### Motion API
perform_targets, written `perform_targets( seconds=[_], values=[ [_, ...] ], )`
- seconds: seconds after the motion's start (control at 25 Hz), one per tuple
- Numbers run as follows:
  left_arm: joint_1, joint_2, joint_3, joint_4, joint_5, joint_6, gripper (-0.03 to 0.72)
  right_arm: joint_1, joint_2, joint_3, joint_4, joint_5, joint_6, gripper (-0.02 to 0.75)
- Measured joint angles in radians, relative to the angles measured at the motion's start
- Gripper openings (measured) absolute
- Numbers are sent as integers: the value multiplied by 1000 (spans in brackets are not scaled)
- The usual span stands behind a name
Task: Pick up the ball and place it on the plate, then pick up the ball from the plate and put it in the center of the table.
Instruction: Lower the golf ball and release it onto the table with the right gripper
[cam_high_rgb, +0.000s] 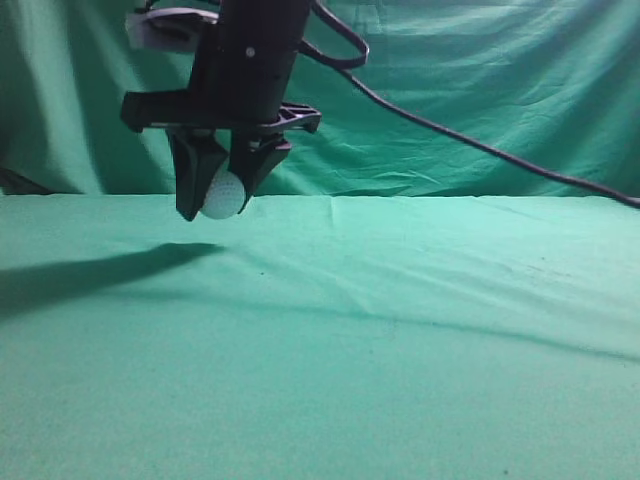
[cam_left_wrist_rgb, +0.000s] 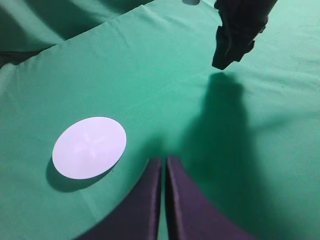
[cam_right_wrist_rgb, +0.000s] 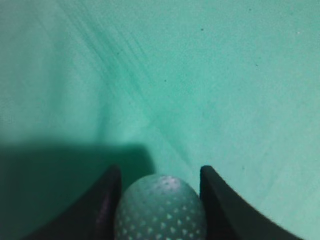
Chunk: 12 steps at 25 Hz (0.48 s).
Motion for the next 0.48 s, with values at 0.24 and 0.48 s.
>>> perform_targets(
  seconds=[0.24, 0.48],
  values=[
    [0, 0, 0, 2, 0, 0, 0, 0, 38, 0, 5, -24, 0, 326],
    [0, 0, 0, 6, 0, 0, 0, 0, 41, -2, 6, -46, 0, 590]
  ],
)
